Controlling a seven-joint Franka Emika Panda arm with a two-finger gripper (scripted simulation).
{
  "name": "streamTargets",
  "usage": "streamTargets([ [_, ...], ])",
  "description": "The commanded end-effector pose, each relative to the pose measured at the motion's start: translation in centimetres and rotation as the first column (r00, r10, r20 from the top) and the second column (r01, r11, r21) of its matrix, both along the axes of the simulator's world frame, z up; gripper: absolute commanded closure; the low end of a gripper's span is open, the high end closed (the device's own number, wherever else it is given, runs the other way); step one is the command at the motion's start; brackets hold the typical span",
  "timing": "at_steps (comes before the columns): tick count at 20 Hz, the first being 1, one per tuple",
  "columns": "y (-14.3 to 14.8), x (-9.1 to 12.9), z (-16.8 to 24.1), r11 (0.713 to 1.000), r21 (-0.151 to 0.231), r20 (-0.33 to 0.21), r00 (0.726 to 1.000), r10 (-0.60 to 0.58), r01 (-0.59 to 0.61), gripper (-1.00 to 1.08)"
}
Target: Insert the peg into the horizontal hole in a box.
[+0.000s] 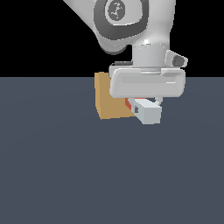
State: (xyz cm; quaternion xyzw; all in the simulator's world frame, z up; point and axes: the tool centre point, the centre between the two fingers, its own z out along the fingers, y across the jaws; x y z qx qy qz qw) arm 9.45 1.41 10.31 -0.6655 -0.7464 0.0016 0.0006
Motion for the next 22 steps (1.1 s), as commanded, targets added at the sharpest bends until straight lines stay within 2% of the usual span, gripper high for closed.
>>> streamTargets([
  [1, 1.9, 0.6, 1.1, 0.998, 0.0, 0.003, 0.998, 0.057, -0.057, 1.08],
  [8, 4.5, 1.0, 2.2, 0.991, 0.001, 0.003, 0.991, 0.133, -0.133, 1.08],
  [22, 4.4, 1.1, 2.4, 0.991, 0.001, 0.006, 0.991, 0.13, -0.13, 1.08],
])
